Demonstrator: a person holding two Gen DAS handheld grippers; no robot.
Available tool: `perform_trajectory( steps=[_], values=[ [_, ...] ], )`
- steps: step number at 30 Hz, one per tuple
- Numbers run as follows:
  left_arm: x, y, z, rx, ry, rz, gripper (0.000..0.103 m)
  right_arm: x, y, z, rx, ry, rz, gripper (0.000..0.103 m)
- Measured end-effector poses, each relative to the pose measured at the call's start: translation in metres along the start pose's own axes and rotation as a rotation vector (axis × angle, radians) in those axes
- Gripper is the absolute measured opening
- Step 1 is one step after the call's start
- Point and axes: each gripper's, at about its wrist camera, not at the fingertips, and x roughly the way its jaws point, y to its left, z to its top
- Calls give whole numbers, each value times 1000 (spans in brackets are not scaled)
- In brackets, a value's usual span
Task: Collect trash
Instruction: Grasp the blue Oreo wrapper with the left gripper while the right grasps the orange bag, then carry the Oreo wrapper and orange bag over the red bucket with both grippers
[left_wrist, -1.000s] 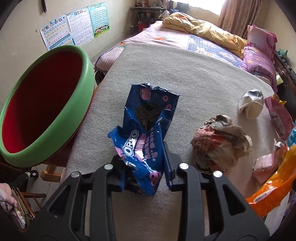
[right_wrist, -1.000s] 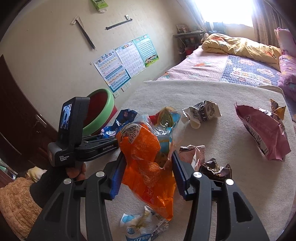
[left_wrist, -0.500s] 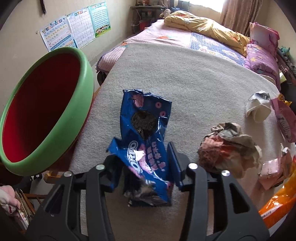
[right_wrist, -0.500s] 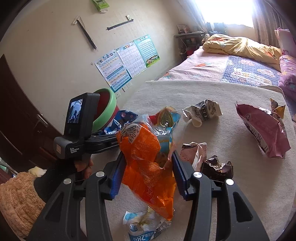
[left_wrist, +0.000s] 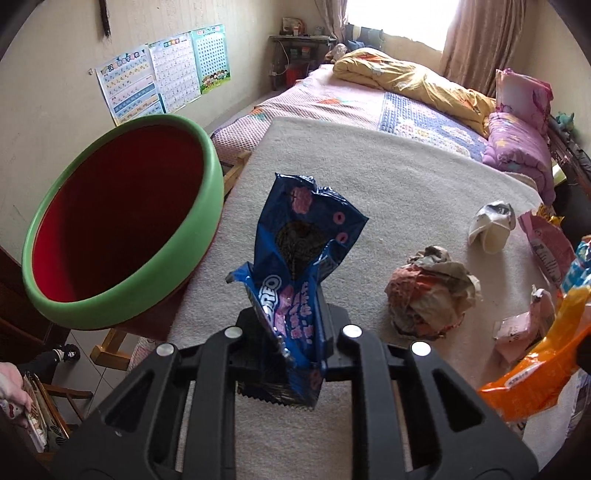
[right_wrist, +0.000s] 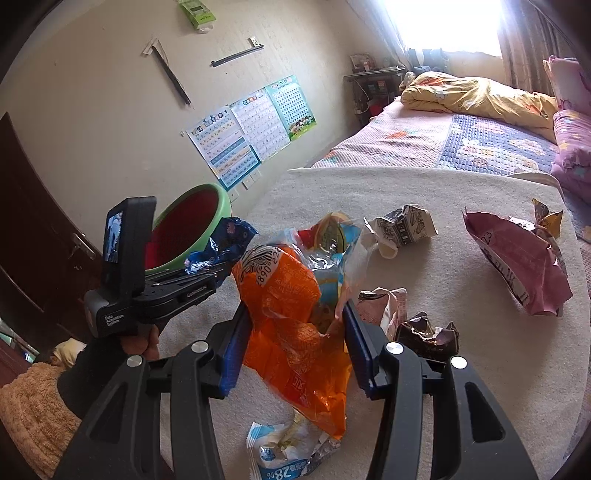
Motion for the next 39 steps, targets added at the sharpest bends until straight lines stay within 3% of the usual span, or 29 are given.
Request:
perform_trajectory(
  steps=[7,21,27,39],
  values=[
    [-54,8,-5,-82,-109,-27,18,-6,8,4,-9,-37,16,48],
    [-107,-4,12,-34,-253,-70,18,-9,28,22,-28,-84,5,48],
    [-103,11,15,-30,-252,-78,18,-6,44,32,-35,-110,0,48],
    [-88,60,22,-31,-236,-93,18,35,76,46,-41,-80,-12,48]
  ],
)
